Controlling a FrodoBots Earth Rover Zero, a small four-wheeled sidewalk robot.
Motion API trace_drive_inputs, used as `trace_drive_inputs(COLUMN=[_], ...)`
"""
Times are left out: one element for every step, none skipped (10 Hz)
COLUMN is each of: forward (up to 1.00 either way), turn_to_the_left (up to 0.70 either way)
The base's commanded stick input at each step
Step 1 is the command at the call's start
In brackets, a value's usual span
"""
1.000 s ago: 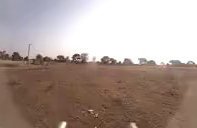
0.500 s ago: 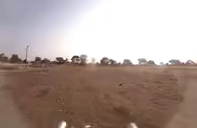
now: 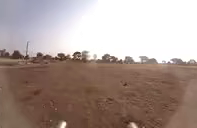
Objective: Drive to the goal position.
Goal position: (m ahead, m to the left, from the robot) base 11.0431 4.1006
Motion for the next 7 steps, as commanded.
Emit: trace_drive_inputs(forward=[0.7, 0.7, 0.7, 0.7, 0.7, 0.7, 0.7], turn_to_the_left=[0.0, 0.0, 0.0, 0.0, 0.0, 0.0, 0.0])
